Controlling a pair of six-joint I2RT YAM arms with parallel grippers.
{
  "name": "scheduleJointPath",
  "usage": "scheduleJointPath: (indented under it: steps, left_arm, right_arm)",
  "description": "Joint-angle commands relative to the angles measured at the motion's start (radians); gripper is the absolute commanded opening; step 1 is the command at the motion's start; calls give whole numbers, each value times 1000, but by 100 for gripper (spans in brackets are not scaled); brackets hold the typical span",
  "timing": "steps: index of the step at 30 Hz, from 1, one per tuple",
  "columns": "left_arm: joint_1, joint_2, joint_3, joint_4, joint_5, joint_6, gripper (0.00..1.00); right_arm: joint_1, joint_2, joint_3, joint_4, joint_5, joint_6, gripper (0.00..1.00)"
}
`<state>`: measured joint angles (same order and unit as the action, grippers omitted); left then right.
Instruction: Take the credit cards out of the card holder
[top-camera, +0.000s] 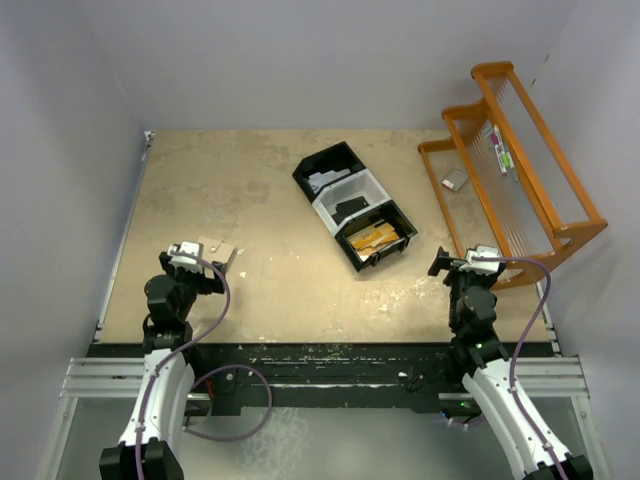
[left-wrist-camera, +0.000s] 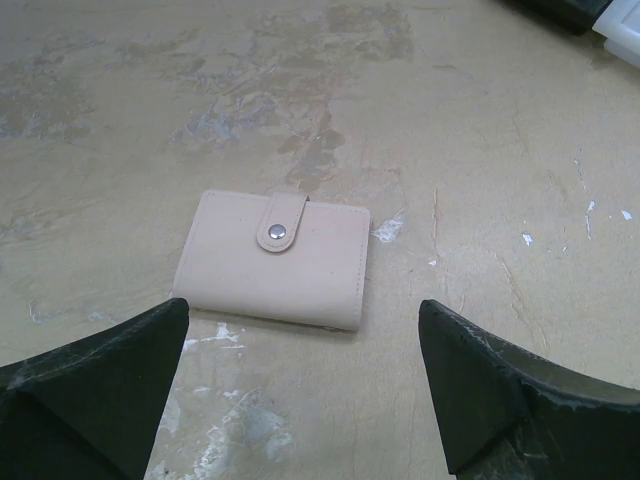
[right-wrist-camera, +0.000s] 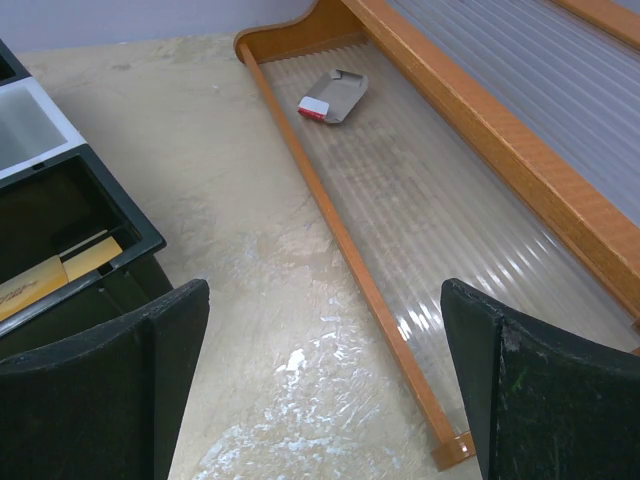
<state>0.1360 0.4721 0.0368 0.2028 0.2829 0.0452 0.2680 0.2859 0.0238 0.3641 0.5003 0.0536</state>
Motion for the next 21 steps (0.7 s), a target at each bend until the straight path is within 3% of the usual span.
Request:
scheduleJointPath:
  steps: [1,18,21]
  left_arm:
    - [-6,-4,17,50,-4,3,99]
    - [-6,-8,17,51,-1,3,99]
    - [-6,41,130,-35,4,2,99]
  right_arm:
    - [-1,-7,1,48,-12,8,100]
    - [-1,-23,17,36,4,-1,100]
    - [-1,17,107,-34,-36,-35,100]
